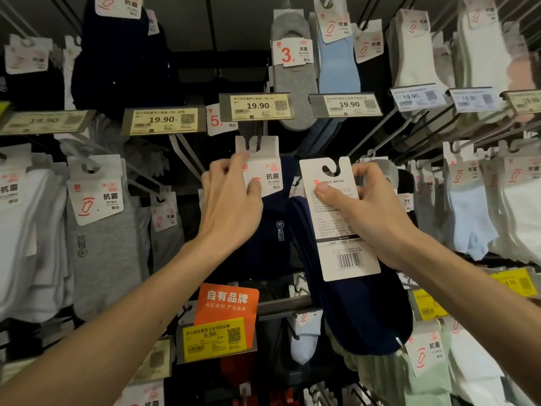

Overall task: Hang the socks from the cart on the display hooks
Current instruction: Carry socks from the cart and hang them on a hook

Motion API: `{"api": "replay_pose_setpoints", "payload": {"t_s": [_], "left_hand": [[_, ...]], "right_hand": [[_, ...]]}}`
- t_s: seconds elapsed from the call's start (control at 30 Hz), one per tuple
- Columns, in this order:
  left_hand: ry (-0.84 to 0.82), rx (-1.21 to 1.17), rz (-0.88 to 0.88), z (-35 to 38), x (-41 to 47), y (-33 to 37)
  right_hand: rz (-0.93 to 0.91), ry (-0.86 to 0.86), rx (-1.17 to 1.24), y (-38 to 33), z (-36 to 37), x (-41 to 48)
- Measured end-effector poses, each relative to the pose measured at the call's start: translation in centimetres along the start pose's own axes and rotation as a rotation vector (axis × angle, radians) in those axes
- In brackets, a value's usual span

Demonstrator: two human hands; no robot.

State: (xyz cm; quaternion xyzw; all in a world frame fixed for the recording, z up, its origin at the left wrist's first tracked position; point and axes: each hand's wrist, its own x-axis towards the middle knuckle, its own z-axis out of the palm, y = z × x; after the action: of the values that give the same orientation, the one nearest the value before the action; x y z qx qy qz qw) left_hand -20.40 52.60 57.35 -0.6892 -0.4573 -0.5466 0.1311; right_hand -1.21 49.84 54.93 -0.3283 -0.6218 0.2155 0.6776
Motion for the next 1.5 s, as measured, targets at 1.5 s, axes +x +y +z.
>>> {"api": "replay_pose_setpoints", "payload": {"t_s": [1.5], "left_hand": [[-0.098, -0.535, -0.011, -3.7, 3.3, 0.9]], "right_hand": [[-0.025, -0.121, 0.228, -3.1, 5.9, 2.3]]}}
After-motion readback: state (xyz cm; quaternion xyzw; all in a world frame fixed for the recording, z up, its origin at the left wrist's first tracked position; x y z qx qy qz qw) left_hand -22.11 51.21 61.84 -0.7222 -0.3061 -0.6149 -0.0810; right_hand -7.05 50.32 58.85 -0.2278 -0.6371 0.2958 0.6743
